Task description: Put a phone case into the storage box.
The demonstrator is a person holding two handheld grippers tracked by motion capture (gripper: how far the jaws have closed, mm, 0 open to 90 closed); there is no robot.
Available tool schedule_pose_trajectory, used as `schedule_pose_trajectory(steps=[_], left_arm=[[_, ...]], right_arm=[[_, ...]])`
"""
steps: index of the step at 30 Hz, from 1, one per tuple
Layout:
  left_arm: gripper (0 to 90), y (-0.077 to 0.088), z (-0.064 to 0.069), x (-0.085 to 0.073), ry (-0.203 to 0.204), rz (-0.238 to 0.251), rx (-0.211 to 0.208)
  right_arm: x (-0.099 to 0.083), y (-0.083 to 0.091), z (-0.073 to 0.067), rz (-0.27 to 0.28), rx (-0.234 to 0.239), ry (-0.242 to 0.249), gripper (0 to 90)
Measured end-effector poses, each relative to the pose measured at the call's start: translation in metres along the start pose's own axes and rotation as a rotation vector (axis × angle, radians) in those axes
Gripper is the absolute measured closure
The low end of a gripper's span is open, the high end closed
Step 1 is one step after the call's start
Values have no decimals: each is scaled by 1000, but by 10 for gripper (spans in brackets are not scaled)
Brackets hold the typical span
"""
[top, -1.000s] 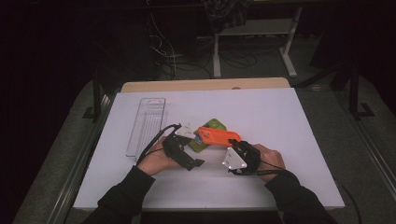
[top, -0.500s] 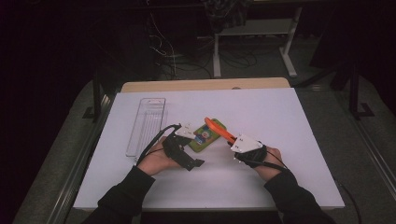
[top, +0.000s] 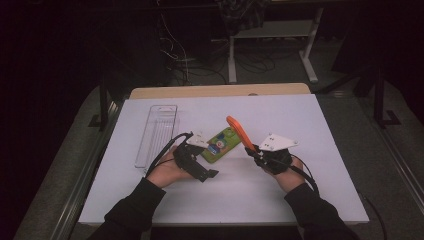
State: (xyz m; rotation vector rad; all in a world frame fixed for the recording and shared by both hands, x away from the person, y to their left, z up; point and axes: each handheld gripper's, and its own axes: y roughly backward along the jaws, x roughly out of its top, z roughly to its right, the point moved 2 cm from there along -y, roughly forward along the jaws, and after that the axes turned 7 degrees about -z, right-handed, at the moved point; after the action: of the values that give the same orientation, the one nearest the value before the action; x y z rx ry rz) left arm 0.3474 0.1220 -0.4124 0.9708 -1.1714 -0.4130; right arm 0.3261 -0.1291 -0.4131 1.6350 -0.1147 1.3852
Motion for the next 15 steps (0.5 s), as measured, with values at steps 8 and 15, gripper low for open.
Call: schedule_pose_trajectory(steps=[8, 15], left_arm=[[0, 6, -6, 2, 52, 70, -18], [0, 19, -14, 12, 93, 150, -26]], right_arm=[[1, 4, 5, 67, 110, -156, 785], [-1, 2, 5, 59, 125, -182, 785]])
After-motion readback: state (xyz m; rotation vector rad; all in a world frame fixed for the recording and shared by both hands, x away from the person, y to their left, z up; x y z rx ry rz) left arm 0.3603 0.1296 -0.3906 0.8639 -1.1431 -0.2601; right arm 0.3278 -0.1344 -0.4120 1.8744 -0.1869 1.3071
